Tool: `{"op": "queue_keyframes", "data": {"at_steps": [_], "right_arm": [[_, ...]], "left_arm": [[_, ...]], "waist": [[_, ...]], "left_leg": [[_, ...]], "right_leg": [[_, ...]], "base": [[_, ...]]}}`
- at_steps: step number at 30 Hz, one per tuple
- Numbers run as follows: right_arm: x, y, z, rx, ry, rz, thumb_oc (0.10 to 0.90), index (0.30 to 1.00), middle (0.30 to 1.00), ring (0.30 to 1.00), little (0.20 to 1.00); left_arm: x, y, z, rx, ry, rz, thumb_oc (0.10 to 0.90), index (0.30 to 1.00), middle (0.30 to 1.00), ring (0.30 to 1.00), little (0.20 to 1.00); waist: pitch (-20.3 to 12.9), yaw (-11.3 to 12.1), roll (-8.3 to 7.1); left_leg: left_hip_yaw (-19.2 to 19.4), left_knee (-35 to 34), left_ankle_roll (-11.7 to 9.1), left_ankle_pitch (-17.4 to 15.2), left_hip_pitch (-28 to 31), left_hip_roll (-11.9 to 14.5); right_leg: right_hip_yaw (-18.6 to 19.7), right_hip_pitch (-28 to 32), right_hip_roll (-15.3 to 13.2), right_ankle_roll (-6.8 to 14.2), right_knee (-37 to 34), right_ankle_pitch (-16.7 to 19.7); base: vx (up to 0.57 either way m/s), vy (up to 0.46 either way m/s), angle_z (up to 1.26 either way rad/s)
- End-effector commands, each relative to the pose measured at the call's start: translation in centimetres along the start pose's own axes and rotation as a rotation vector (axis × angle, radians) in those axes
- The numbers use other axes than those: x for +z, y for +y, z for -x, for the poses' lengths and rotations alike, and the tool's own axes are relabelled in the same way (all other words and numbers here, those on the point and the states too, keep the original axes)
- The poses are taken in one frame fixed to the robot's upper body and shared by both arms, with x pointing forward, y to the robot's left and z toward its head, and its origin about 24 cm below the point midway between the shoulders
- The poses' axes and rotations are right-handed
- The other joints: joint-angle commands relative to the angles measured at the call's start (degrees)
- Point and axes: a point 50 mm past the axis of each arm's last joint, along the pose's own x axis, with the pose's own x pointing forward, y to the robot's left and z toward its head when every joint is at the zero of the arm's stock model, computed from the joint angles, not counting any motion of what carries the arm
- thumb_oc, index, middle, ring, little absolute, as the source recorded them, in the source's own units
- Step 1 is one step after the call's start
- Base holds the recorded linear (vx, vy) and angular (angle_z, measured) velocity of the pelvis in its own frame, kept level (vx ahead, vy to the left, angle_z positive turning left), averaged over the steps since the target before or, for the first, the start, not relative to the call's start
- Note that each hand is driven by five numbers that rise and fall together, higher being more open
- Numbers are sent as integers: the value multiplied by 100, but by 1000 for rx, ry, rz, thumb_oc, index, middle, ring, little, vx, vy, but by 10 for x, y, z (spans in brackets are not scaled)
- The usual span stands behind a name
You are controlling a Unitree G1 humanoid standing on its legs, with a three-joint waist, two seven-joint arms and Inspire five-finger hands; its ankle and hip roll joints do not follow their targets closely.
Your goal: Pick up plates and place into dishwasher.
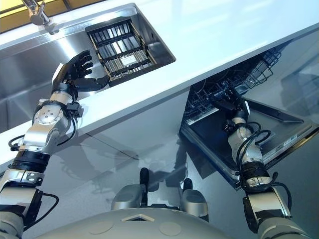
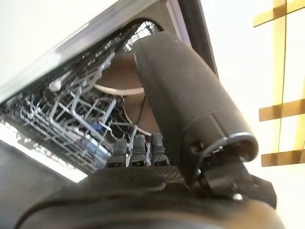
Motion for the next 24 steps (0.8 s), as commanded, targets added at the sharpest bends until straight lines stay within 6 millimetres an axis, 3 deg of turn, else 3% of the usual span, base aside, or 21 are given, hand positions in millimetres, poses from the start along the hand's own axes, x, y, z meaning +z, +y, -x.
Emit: {"op": "queue_keyframes", "data": {"at_steps": [1,5,9,13,19,24], "right_arm": [[79,8,0,-55,-400,101,800,900,900,900,900],[100,3,12,-138,-542,149,800,900,900,900,900],[101,-30,22,-229,-556,170,800,900,900,900,900],[94,-67,33,-355,-547,155,800,900,900,900,900],[83,-100,41,-516,-502,110,800,900,900,900,900],[55,-123,44,-606,-373,21,800,900,900,900,900]], "left_arm": [[40,12,-5,58,-207,3,800,900,900,900,900],[40,16,-1,95,-223,6,800,900,900,900,900],[39,29,1,148,-222,17,800,900,900,900,900],[35,39,2,182,-214,23,800,900,900,900,900],[33,42,0,199,-222,31,800,900,900,900,900],[37,42,-1,203,-237,39,800,900,900,900,900]], "waist": [[-607,-120,56],[-594,-242,65],[-648,-428,91],[-699,-586,122],[-723,-734,165],[-770,-759,200]], "left_leg": [[364,356,537,-1166,122,-592],[471,400,551,-1202,100,-564],[585,396,555,-1216,102,-537],[656,406,559,-1249,111,-510],[738,484,525,-1309,132,-445],[713,487,454,-1264,114,-349]], "right_leg": [[-13,-854,176,277,583,-17],[99,-946,210,273,679,-48],[194,-1028,238,268,830,-148],[226,-1074,272,248,981,-278],[201,-1050,315,198,1015,-365],[102,-972,405,97,999,-457]], "base": [[-73,-30,-7],[-75,-24,-17],[-61,-30,-22],[-44,-66,-13],[-33,-104,-11],[-25,-141,-7]]}}
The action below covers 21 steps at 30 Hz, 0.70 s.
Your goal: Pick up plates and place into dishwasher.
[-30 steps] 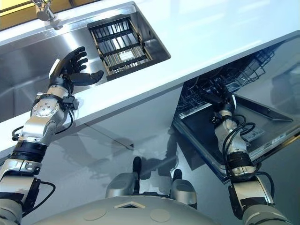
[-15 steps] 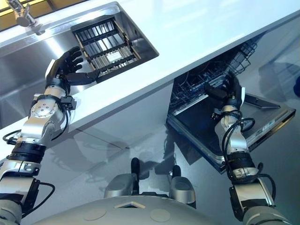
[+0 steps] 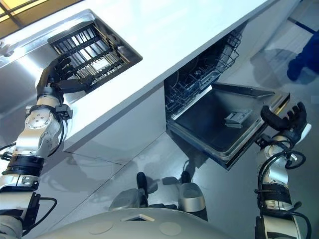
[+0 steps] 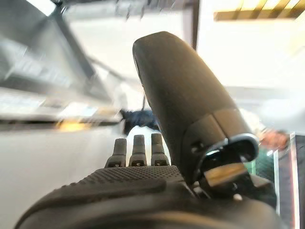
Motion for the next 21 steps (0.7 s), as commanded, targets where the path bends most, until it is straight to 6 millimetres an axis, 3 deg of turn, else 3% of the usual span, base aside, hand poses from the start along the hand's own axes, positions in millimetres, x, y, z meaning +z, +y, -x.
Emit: {"op": "queue_keyframes", "data": {"at_steps": [1,6,11,14,17,21], "right_arm": [[41,-11,-16,-23,-174,-99,800,900,900,900,900],[15,-22,-17,-8,-49,-168,800,900,900,900,900],[-1,-23,-14,81,46,-338,800,900,900,900,900],[-12,-30,-15,70,111,-464,800,900,900,900,900],[-21,-33,-19,29,188,-583,800,900,900,900,900],[-19,-23,-25,-6,225,-670,800,900,900,900,900]], "left_arm": [[49,8,-10,29,-258,40,800,900,900,900,900],[54,4,-12,10,-280,101,800,900,900,900,900],[58,2,-13,5,-311,180,800,900,900,900,900],[63,7,-16,23,-331,199,800,900,900,900,900],[80,17,-24,64,-386,222,800,900,900,900,900],[104,19,-29,98,-469,243,800,900,900,900,900]], "waist": [[-741,6,257],[-712,33,276],[-478,63,242],[-281,95,242],[109,139,270],[534,128,316]], "left_leg": [[123,487,399,-1167,47,-413],[26,759,271,-1152,-67,-262],[-114,1720,182,-1324,-540,-115],[-187,2149,156,-1417,-869,-54],[-293,2484,110,-1397,-1367,-53],[-380,2879,77,-1371,-1959,-119]], "right_leg": [[-403,-545,401,53,764,-493],[-582,-490,464,-102,900,-647],[-706,-598,422,-311,1332,-822],[-773,-731,408,-399,1599,-910],[-821,-1023,408,-500,1932,-1003],[-830,-1523,391,-605,2328,-1040]], "base": [[-12,-144,-2],[10,-155,0],[6,-107,-1],[-50,-43,3],[-162,-34,12],[-225,30,14]]}}
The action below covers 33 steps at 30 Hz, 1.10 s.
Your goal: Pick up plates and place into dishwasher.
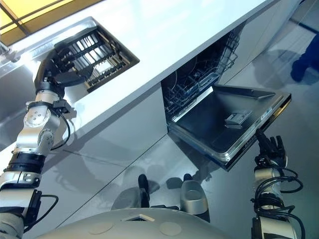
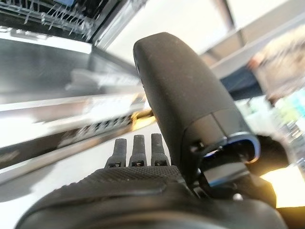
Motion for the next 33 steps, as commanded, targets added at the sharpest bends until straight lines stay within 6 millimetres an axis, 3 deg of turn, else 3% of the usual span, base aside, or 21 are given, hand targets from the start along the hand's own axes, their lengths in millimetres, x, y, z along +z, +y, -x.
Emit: {"op": "queue_keyframes", "data": {"at_steps": [1,9,12,15,17,21,24,25,29,30,32,33], "right_arm": [[46,34,-10,71,-146,-148,800,900,900,900,900],[43,68,-15,9,-142,-312,800,900,900,900,900],[39,99,-13,130,-124,-311,800,900,900,900,900],[33,145,1,461,-115,-344,800,900,900,900,900],[19,176,22,789,-52,-346,800,900,900,900,900],[-6,210,67,1314,117,-305,800,900,900,900,900],[-11,225,92,1563,175,-271,800,900,900,900,900],[-11,240,116,1728,201,-256,800,900,900,900,900],[-10,275,183,2067,298,-302,800,900,900,900,900],[-11,276,188,2087,309,-304,800,900,900,900,900],[-11,291,234,2256,354,-277,800,900,900,900,900],[-11,293,241,2284,356,-261,800,900,900,900,900]], "left_arm": [[75,1,-18,39,-334,64,800,900,900,900,900],[111,-16,-26,51,-436,97,800,900,900,900,900],[120,-28,-30,47,-448,101,800,900,900,900,900],[121,-29,-30,57,-456,109,800,900,900,900,900],[118,-23,-28,68,-464,111,800,900,900,900,900],[115,-12,-28,88,-477,94,800,900,900,900,900],[116,-5,-30,94,-479,83,800,900,900,900,900],[116,-2,-31,96,-479,76,800,900,900,900,900],[111,0,-33,101,-468,67,800,900,900,900,900],[111,0,-33,101,-469,67,800,900,900,900,900],[107,-1,-34,106,-463,71,800,900,900,900,900],[107,-2,-34,107,-462,72,800,900,900,900,900]], "waist": [[316,-36,-30],[836,1,184],[915,10,284],[915,12,314],[915,5,308],[915,-13,225],[915,5,133],[915,28,72],[915,59,-19],[915,61,-27],[903,86,-65],[885,95,-70]], "left_leg": [[-56,1326,281,-945,-722,-353],[-183,1514,317,-847,-1241,-564],[-198,1462,339,-855,-1283,-654],[-168,1340,351,-811,-1283,-690],[-135,1244,371,-781,-1266,-712],[-54,1084,405,-761,-1169,-711],[-33,1060,416,-781,-1120,-713],[-30,1042,422,-793,-1080,-715],[-27,972,446,-816,-929,-719],[-24,954,450,-776,-937,-721],[1,882,460,-778,-810,-726],[5,863,462,-768,-801,-729]], "right_leg": [[-343,-81,359,-333,198,-193],[-261,-800,290,-404,700,-209],[-174,-982,228,-383,746,-213],[-99,-1050,197,-352,625,-135],[-27,-1068,173,-317,477,-46],[40,-1029,145,-231,250,65],[42,-963,130,-181,133,122],[29,-908,126,-155,50,153],[39,-751,132,-104,-123,219],[41,-757,130,-105,-152,263],[53,-635,127,-79,-292,316],[53,-629,125,-76,-317,333]], "base": [[-177,57,7],[-119,86,13],[-28,124,11],[-24,114,-5],[-28,107,11],[-3,62,-28],[-13,7,9],[18,5,-27],[10,19,-31],[17,40,-19],[15,63,-27],[32,71,-28]]}}
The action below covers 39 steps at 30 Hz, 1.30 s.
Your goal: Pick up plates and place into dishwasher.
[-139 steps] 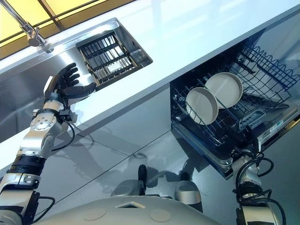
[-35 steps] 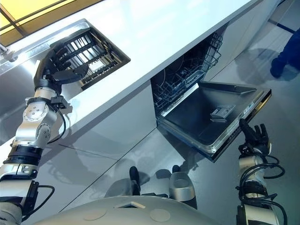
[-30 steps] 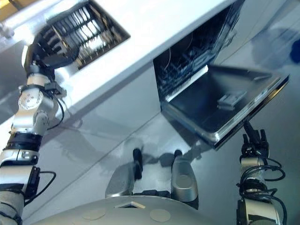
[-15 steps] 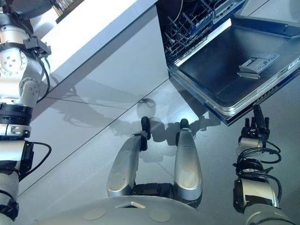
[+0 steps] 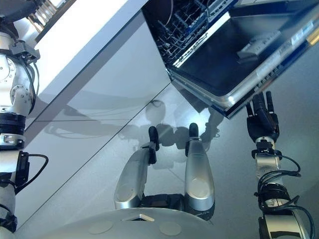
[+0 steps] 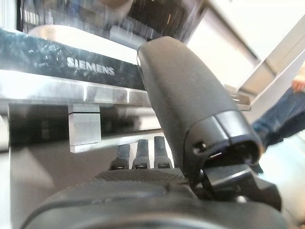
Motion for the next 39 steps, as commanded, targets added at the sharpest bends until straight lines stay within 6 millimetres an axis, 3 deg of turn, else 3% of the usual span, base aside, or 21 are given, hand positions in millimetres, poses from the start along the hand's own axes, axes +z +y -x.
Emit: {"op": "queue_keyframes", "data": {"at_steps": [1,7,10,14,20,23,25,28,32,35,39], "right_arm": [[-83,261,-31,1342,387,-99,800,900,900,900,900],[-82,293,-22,1402,363,-62,800,900,900,900,900],[-79,293,-30,1303,302,-58,800,900,900,900,900],[-69,277,-48,1064,190,-71,800,900,900,900,900],[-60,224,-59,743,53,-82,800,900,900,900,900],[-50,193,-59,641,-16,7,800,900,900,900,900],[-41,175,-56,583,-80,129,800,900,900,900,900],[-15,149,-45,429,-290,518,800,900,900,900,900],[14,104,-22,105,-511,849,800,900,900,900,900],[15,66,-7,-102,-486,911,800,900,900,900,900],[-2,1,18,-387,-277,1074,800,900,900,900,900]], "left_arm": [[10,-12,-1,-27,-80,39,800,900,900,900,900],[5,-7,-3,-31,-59,42,800,900,900,900,900],[3,-6,-4,-35,-48,37,800,900,900,900,900],[0,-1,-3,-38,-36,25,800,900,900,900,900],[-16,3,18,-27,-7,17,800,900,900,900,900],[-23,7,31,-25,19,9,800,900,900,900,900],[-27,12,37,-23,37,8,800,900,900,900,900],[-37,21,53,-20,69,8,800,900,900,900,900],[-54,26,80,-12,128,17,800,900,900,900,900],[-64,23,95,-15,182,29,800,900,900,900,900],[-76,15,106,-17,261,48,800,900,900,900,900]], "waist": [[-209,250,-448],[-413,320,-517],[-484,333,-542],[-591,332,-547],[-795,282,-522],[-936,255,-506],[-1030,228,-500],[-1233,159,-484],[-1527,76,-455],[-1695,37,-434],[-1926,6,-416]], "left_leg": [[343,646,456,-766,123,-554],[391,472,491,-717,298,-577],[415,420,507,-726,384,-581],[462,312,529,-734,513,-575],[535,15,574,-733,781,-586],[550,-192,591,-711,972,-600],[548,-338,593,-689,1094,-606],[548,-672,582,-616,1323,-612],[554,-1050,556,-517,1567,-593],[574,-1284,528,-445,1720,-564],[594,-1580,480,-341,1920,-524]], "right_leg": [[289,439,126,115,-349,-139],[330,583,125,126,-538,-35],[327,652,116,135,-583,-21],[320,734,105,149,-640,-12],[348,894,127,177,-802,2],[368,1031,157,196,-912,2],[389,1119,180,212,-993,4],[436,1290,230,256,-1195,29],[489,1459,292,317,-1426,91],[466,1597,319,354,-1589,133],[374,1820,343,384,-1799,176]], "base": [[33,60,-23],[49,58,-3],[56,44,37],[40,54,53],[19,56,9],[24,41,-8],[0,0,0],[-5,15,-8],[0,10,-14],[-4,-16,-8],[-12,-46,-7]]}}
